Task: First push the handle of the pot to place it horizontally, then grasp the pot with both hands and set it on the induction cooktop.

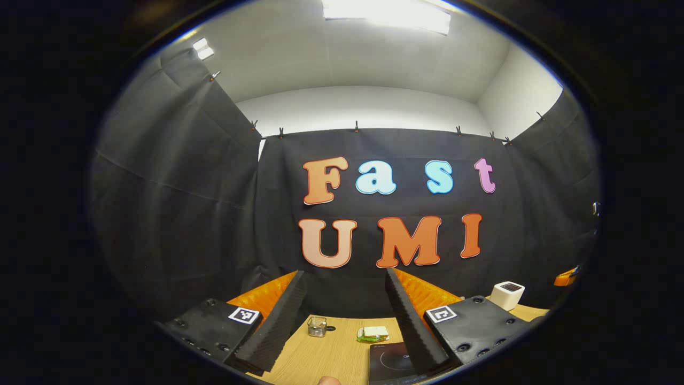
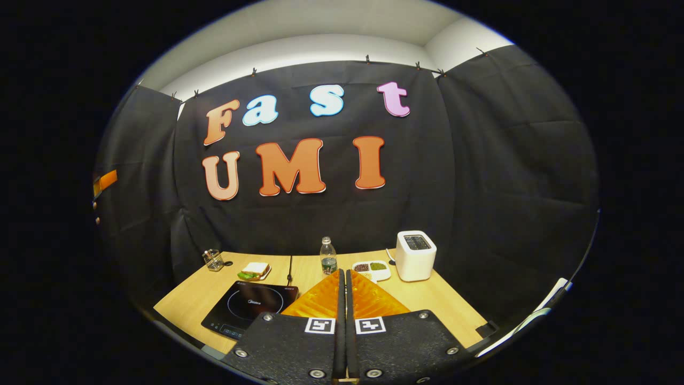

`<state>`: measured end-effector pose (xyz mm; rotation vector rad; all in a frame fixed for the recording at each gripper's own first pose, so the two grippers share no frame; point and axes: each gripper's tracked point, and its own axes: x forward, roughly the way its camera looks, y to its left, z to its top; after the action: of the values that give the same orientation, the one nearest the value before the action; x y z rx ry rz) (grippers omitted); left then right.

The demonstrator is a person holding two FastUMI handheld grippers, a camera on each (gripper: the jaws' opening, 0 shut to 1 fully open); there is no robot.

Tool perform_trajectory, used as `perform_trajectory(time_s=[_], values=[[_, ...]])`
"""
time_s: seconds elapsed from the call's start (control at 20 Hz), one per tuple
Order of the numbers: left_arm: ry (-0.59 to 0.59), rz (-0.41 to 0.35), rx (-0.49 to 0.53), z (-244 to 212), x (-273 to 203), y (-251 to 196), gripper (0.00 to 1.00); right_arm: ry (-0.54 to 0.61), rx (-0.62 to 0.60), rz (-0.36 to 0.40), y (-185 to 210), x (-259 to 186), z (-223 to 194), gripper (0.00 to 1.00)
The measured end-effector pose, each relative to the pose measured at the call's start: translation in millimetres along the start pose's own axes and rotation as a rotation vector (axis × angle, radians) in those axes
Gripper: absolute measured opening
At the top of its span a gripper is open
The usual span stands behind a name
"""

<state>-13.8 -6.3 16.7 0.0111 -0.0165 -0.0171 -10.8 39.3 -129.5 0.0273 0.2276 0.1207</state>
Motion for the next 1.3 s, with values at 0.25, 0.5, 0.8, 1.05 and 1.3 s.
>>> perform_trajectory(time_s=[0.25, 0.5, 0.8, 1.05, 1.3], values=[[0.007, 0.009, 0.0, -4, 3, 5, 0.98, 0.101, 0.004, 0.04, 18, 9, -59, 0.0], [0.004, 0.024, 0.009, -5, 6, 12, 0.98, 0.212, 0.004, 0.061, 32, 15, -125, 0.0], [0.006, 0.014, 0.007, -6, 9, 6, 0.98, 0.326, -0.017, 0.083, 49, 24, -190, 0.0], [0.01, 0.029, 0.012, -8, 7, 12, 0.98, 0.415, 0.002, 0.098, 58, 31, -232, 0.0], [0.008, 0.039, 0.017, -8, 5, 15, 0.98, 0.475, 0.017, 0.085, 55, 36, -262, 0.0]])
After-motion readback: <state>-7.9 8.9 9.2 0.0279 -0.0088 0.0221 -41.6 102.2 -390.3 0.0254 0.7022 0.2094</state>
